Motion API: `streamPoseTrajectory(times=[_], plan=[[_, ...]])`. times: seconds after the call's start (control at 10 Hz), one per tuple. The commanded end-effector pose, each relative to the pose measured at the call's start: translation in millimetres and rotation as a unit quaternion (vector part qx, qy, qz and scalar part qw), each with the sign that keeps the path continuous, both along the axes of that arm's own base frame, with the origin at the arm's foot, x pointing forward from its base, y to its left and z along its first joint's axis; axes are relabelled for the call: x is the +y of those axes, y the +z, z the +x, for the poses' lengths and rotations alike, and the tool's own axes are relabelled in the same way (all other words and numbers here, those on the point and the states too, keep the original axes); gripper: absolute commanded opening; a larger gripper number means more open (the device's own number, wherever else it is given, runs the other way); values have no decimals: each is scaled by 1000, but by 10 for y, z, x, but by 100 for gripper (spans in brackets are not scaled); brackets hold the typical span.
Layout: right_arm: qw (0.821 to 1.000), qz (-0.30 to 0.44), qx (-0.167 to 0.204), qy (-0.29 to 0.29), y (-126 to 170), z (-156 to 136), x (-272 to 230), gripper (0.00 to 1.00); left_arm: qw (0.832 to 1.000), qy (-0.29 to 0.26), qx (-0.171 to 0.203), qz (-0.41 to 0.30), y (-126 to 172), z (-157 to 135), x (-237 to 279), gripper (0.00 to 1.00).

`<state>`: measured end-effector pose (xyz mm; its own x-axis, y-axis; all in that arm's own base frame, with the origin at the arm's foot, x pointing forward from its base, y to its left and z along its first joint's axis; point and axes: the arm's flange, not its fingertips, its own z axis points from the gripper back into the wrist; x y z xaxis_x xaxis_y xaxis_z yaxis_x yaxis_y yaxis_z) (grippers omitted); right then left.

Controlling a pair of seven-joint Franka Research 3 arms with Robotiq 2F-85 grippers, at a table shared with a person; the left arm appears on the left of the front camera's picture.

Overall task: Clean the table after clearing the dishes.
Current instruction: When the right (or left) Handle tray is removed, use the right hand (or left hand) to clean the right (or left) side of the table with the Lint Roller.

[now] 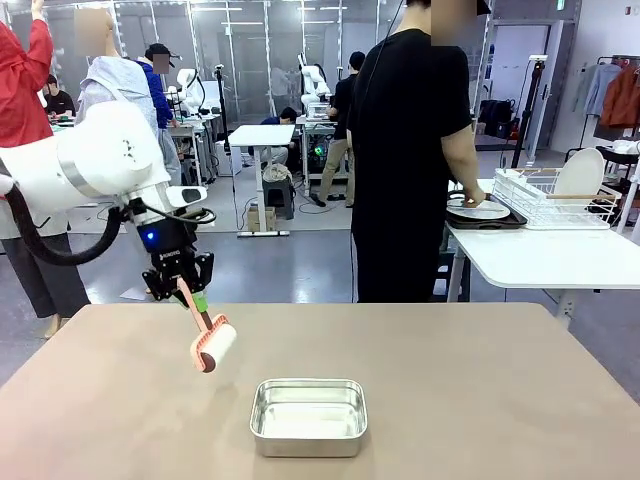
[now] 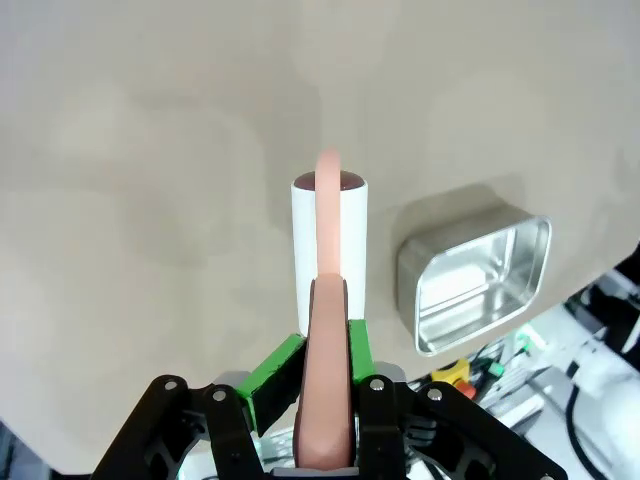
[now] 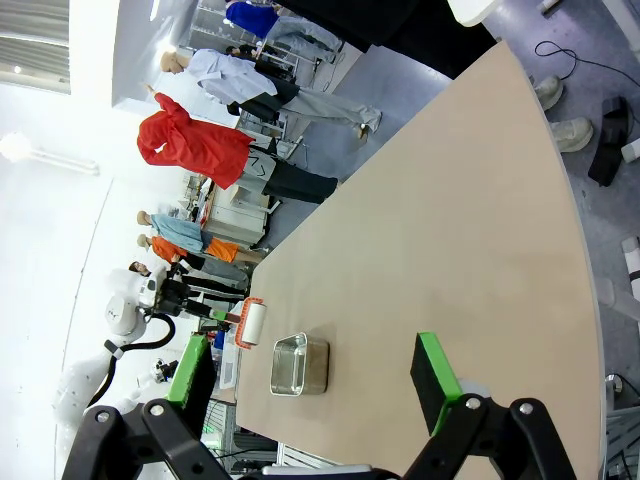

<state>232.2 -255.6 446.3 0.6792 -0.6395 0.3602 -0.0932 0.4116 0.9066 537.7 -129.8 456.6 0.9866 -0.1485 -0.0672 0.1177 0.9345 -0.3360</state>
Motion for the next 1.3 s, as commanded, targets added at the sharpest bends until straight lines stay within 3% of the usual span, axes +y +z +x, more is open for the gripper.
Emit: streamPoseTrajectory(times=[0.0, 0.2, 0.3, 0.7, 1.0, 1.2], plan=[[1000, 0, -5, -3, 18, 17, 5, 100, 998, 30, -8, -53, -319, -58, 4, 23], [1000, 0, -5, -3, 18, 17, 5, 100, 997, 25, -30, -73, -707, -68, 60, 23], [1000, 0, -5, -3, 18, 17, 5, 100, 993, 34, -43, -102, -794, -68, 123, 23], [1000, 0, -5, -3, 18, 17, 5, 100, 993, 41, -44, -101, -1114, -149, 294, 23], [1000, 0, -5, -3, 18, 17, 5, 100, 994, 42, -47, -93, -1224, -187, 879, 23], [1000, 0, -5, -3, 18, 17, 5, 100, 993, 74, -50, -72, -1264, -191, 1322, 23]])
